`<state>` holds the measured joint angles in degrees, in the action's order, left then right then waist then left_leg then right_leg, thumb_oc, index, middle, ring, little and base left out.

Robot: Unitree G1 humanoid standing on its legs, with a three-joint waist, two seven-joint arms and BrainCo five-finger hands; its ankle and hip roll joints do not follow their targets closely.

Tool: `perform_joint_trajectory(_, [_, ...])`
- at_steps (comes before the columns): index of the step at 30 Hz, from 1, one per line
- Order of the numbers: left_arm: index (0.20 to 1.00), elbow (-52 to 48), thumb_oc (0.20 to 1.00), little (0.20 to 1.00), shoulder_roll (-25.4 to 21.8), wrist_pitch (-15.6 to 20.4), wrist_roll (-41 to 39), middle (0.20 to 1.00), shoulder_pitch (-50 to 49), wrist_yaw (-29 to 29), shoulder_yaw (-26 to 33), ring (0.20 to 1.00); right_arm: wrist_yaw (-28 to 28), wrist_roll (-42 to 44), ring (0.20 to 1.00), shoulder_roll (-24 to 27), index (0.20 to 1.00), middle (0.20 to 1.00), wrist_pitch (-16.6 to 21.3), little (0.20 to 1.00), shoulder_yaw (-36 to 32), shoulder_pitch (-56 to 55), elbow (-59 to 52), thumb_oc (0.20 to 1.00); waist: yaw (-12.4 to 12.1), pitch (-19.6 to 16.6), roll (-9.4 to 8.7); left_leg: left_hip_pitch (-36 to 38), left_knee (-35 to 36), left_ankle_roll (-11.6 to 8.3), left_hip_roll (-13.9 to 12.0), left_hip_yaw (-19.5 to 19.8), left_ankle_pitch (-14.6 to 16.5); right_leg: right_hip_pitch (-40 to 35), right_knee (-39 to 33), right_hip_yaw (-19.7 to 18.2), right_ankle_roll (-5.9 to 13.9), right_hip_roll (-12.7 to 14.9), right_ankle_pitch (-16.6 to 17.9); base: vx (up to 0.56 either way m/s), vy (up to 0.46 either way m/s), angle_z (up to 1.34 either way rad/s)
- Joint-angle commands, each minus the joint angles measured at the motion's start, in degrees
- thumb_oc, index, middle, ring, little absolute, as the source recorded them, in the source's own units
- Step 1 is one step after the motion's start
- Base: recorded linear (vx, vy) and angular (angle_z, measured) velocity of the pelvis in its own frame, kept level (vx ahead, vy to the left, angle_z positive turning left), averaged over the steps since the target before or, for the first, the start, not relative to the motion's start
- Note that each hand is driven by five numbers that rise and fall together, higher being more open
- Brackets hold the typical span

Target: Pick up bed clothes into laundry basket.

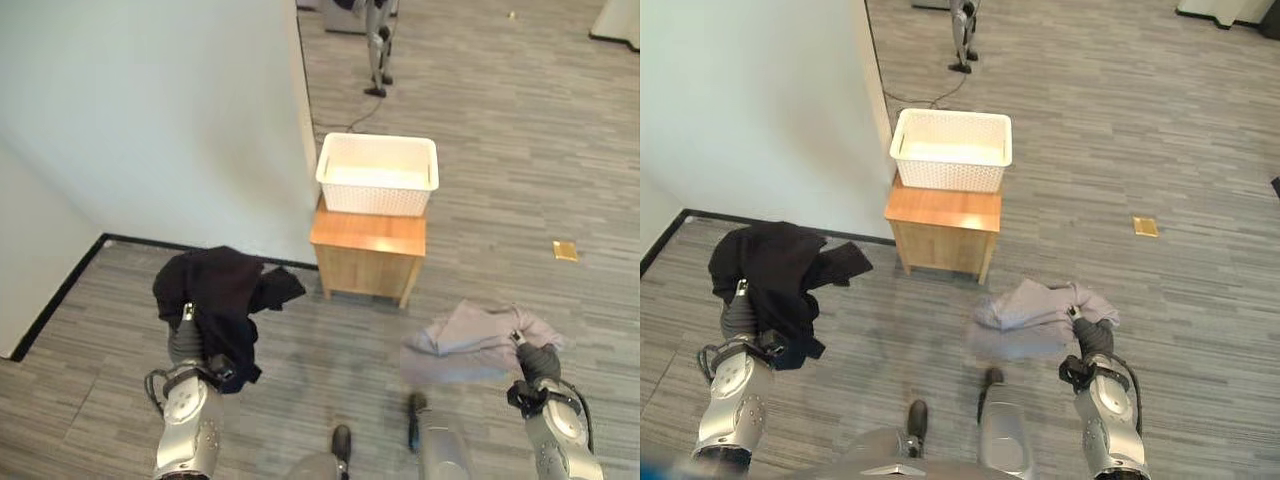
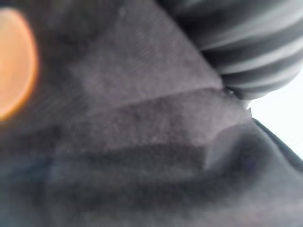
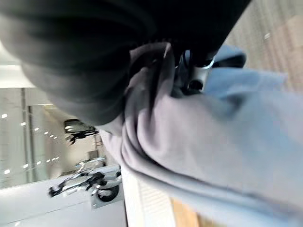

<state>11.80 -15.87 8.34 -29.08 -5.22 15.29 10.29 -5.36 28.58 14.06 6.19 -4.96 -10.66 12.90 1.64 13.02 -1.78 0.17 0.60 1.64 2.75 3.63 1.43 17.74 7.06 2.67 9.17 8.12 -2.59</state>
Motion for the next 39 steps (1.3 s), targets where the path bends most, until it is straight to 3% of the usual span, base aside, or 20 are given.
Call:
perform_joint_trajectory(1, [0.2, -6.5, 0.2, 0.2, -3.1, 6.3, -2.9, 0.2, 4.4, -1.4, 1.4, 0.2, 1.1, 0.9, 0.2, 1.4, 0.2, 0.2, 3.8, 0.2, -0.8, 1.2, -3.3, 0.2, 2.5, -1.5, -0.64, 9.5, 2.5, -4.12, -6.4, 6.0, 5.1, -4.3, -3.2, 1.2, -1.65, -4.4, 6.3, 0.46, -0.407, 0.48])
perform_joint_trajectory(2, [0.2, -6.4, 0.2, 0.2, -3.1, 6.3, -2.9, 0.2, 4.4, -1.4, 1.4, 0.2, 1.1, 1.0, 0.2, 1.4, 0.2, 0.2, 3.9, 0.2, -0.8, 1.3, -3.1, 0.2, 2.6, -1.5, -0.6, 9.4, 2.3, -4.14, -6.4, 6.1, 5.3, -4.2, -3.0, 1.2, -1.68, -4.4, 6.1, 0.23, -0.22, 0.58])
perform_joint_trajectory(4, [0.2, -6.8, 0.2, 0.2, -2.5, 6.8, -3.4, 0.2, 4.8, -2.2, 1.6, 0.2, 1.2, 1.0, 0.2, 3.0, 0.2, 0.2, 3.9, 0.2, -0.7, 2.5, -2.2, 0.2, 2.3, -1.9, -0.03, 7.6, -6.0, -6.03, -8.1, 6.3, 1.5, -5.4, -1.3, 0.8, -3.09, -5.1, 4.3, 0.29, -0.23, 0.48])
perform_joint_trajectory(5, [0.2, -6.6, 0.2, 0.2, -1.9, 6.8, -3.3, 0.2, 5.1, -2.0, 1.6, 0.2, 0.9, 1.5, 0.2, 3.8, 0.2, 0.2, 4.3, 0.2, -0.8, 3.6, -2.2, 0.2, 1.7, -1.5, 0.17, 4.6, -14.5, -6.62, -8.2, 6.1, -2.8, -7.1, -1.1, 1.3, -4.18, -5.4, 3.3, 0.39, -0.421, 0.34])
perform_joint_trajectory(6, [0.2, -6.2, 0.2, 0.2, -1.0, 6.6, -4.9, 0.2, 5.2, -1.6, 1.2, 0.2, 0.1, 4.0, 0.2, 4.5, 0.2, 0.2, 5.2, 0.2, -1.1, 4.9, -2.6, 0.2, -0.1, 0.5, -1.85, -3.6, -31.4, -5.89, -6.4, 4.0, -7.9, -11.7, -2.4, 1.4, -6.5, -4.4, 2.2, 0.25, -0.337, 0.15])
perform_joint_trajectory(9, [0.2, -6.5, 0.2, 0.2, -1.2, 6.0, -4.8, 0.2, 4.6, -1.7, 0.8, 0.2, -0.4, 4.3, 0.2, 5.3, 0.2, 0.2, 5.1, 0.2, -1.0, 5.6, -2.9, 0.2, -1.9, 2.2, -3.16, -9.8, -40.7, -4.8, -4.4, 3.2, -5.5, -14.8, -3.0, 1.1, -7.92, -4.5, 0.7, 0.29, -0.309, -0.07])
perform_joint_trajectory(12, [0.2, -6.0, 0.2, 0.2, -0.4, 5.6, -5.8, 0.2, 4.4, -1.7, 0.3, 0.2, -0.9, 3.3, 0.2, 6.8, 0.2, 0.2, 4.0, 0.2, -2.1, 4.9, -3.6, 0.2, -3.0, 2.4, -3.1, -15.8, -38.2, -4.96, -4.5, 1.6, -4.8, -18.8, -4.4, 0.5, -8.06, -4.3, -0.9, 0.36, -0.124, -0.36])
perform_joint_trajectory(13, [0.2, -5.9, 0.2, 0.2, -0.3, 5.5, -6.0, 0.2, 4.2, -1.8, 0.3, 0.2, -1.3, 3.4, 0.2, 6.6, 0.2, 0.2, 4.1, 0.2, -3.1, 4.4, -3.7, 0.2, -2.7, 1.9, -2.4, -17.0, -32.0, -5.72, -6.9, -0.3, -5.9, -19.6, -5.2, 1.3, -8.0, -4.5, -1.6, 0.3, -0.024, 0.07])
perform_joint_trajectory(15, [0.2, -5.7, 0.2, 0.2, -0.5, 5.0, -5.3, 0.2, 3.2, -2.4, -0.2, 0.2, -1.4, 2.9, 0.2, 6.9, 0.2, 0.2, 4.0, 0.2, -4.1, 3.8, -3.8, 0.2, -3.7, 1.4, -2.18, -15.9, -22.5, -6.28, -6.4, -0.8, -6.4, -21.9, -6.6, 1.4, -7.76, -4.7, -2.7, 0.41, -0.015, 0.15])
perform_joint_trajectory(17, [0.2, -5.7, 0.2, 0.2, -0.3, 4.9, -5.0, 0.2, 2.5, -2.5, -0.2, 0.2, -1.7, 2.1, 0.2, 7.1, 0.2, 0.2, 4.2, 0.2, -4.5, 3.7, -3.0, 0.2, -5.2, 0.7, -1.12, -15.8, -11.3, -6.47, -3.8, 2.4, -8.2, -24.0, -7.7, 0.6, -7.55, -6.0, -3.9, 0.45, 0.023, -0.04])
perform_joint_trajectory(20, [0.2, -5.6, 0.2, 0.2, -0.4, 5.2, -4.6, 0.2, 2.5, -2.2, 0.2, 0.2, -1.8, 0.5, 0.2, 7.6, 0.2, 0.2, 4.3, 0.2, -4.6, 4.3, -2.6, 0.2, -5.7, -0.2, -0.06, -14.7, -2.9, -7.44, -3.1, 3.4, -11.6, -27.3, -8.2, 0.2, -7.32, -6.9, -5.3, 0.4, 0.021, -0.16])
perform_joint_trajectory(23, [0.2, -6.6, 0.2, 0.2, -0.3, 5.5, -4.3, 0.2, 2.2, -2.1, 0.7, 0.2, -1.8, -1.0, 0.2, 8.0, 0.2, 0.2, 3.6, 0.2, -4.7, 4.9, -3.5, 0.2, -5.9, -1.3, -0.1, -13.1, -3.1, -6.78, -3.0, 0.5, -10.6, -28.8, -7.9, 0.0, -7.09, -6.4, -6.4, 0.29, 0.072, -0.24])
perform_joint_trajectory(27, [0.2, -7.6, 0.2, 0.2, -1.2, 5.9, -3.7, 0.2, 2.7, -2.3, 0.5, 0.2, -2.8, -2.5, 0.2, 7.7, 0.2, 0.2, 4.3, 0.2, -6.0, 6.7, -3.9, 0.2, -6.3, -3.7, -1.05, -11.6, -5.5, -4.41, -1.6, -1.7, -6.6, -30.4, -6.7, 0.5, -3.99, -1.6, -6.8, 0.36, 0.196, -0.26])
perform_joint_trajectory(28, [0.2, -7.9, 0.2, 0.2, -1.6, 5.9, -3.8, 0.2, 3.1, -2.0, 0.7, 0.2, -3.3, -4.1, 0.2, 7.7, 0.2, 0.2, 4.1, 0.2, -6.1, 7.6, -3.9, 0.2, -6.3, -4.4, -1.13, -9.3, -5.0, -2.79, -0.6, -2.2, -4.8, -28.1, -0.1, 0.4, -2.04, 1.0, -3.5, 0.29, 0.218, -0.33])
perform_joint_trajectory(29, [0.2, -7.9, 0.2, 0.2, -1.6, 5.9, -3.8, 0.2, 3.2, -2.0, 0.8, 0.2, -3.3, -4.1, 0.2, 7.7, 0.2, 0.2, 4.1, 0.2, -6.1, 7.7, -3.8, 0.2, -6.5, -4.4, -1.25, -9.3, -4.8, -2.66, -0.5, -2.5, -4.9, -27.5, 0.7, 0.0, -1.9, 1.2, -3.9, 0.21, 0.23, -0.33])
perform_joint_trajectory(32, [0.2, -9.0, 0.2, 0.2, -3.5, 5.4, -2.3, 0.2, 3.3, -2.2, 0.9, 0.2, -4.1, -6.0, 0.2, 8.8, 0.2, 0.2, 3.8, 0.2, -6.9, 9.2, -3.9, 0.2, -5.8, -2.7, -0.3, -5.4, -3.7, -0.11, 1.1, -1.4, -3.6, -19.7, 17.2, -2.0, -1.74, 3.5, 7.9, 0.12, 0.202, -0.11])
perform_joint_trajectory(34, [0.2, -9.3, 0.2, 0.2, -4.8, 5.3, -1.2, 0.2, 3.5, -2.4, 0.9, 0.2, -5.4, -6.7, 0.2, 9.6, 0.2, 0.2, 4.1, 0.2, -7.6, 9.9, -3.3, 0.2, -4.9, -1.6, 0.88, -3.7, -2.7, 0.44, 0.8, 0.3, -3.3, -15.7, 22.1, -3.4, -2.9, 2.4, 7.1, 0.16, 0.113, 0.32])
perform_joint_trajectory(36, [0.2, -9.0, 0.2, 0.2, -5.8, 5.3, -0.7, 0.2, 3.8, -2.6, 1.6, 0.2, -6.6, -7.8, 0.2, 11.8, 0.2, 0.2, 3.9, 0.2, -10.1, 10.7, -3.9, 0.2, -3.9, -1.5, 1.41, -1.1, -0.5, 0.02, 0.0, 2.4, -2.7, -10.6, 15.8, -2.6, -3.54, 0.2, 1.3, 0.25, -0.023, 0.8])
perform_joint_trajectory(37, [0.2, -9.0, 0.2, 0.2, -5.7, 5.2, -0.8, 0.2, 3.8, -2.7, 1.6, 0.2, -6.6, -7.8, 0.2, 11.8, 0.2, 0.2, 3.8, 0.2, -10.1, 10.7, -4.0, 0.2, -3.8, -1.5, 1.58, -0.8, -0.1, -0.06, -0.2, 2.7, -2.6, -11.0, 15.4, -2.2, -3.63, 0.1, 1.1, 0.24, -0.083, 0.72])
perform_joint_trajectory(39, [0.2, -9.2, 0.2, 0.2, -6.2, 5.7, -0.3, 0.2, 2.5, -1.8, 3.2, 0.2, -10.8, -9.9, 0.2, 17.3, 0.2, 0.2, 5.8, 0.2, -15.4, 11.9, -2.7, 0.2, -2.1, -0.8, 0.05, 1.4, 0.5, -1.03, 0.1, 5.4, -1.3, -10.0, 0.4, -4.9, -2.4, -3.9, 1.3, 0.26, -0.178, 0.75])
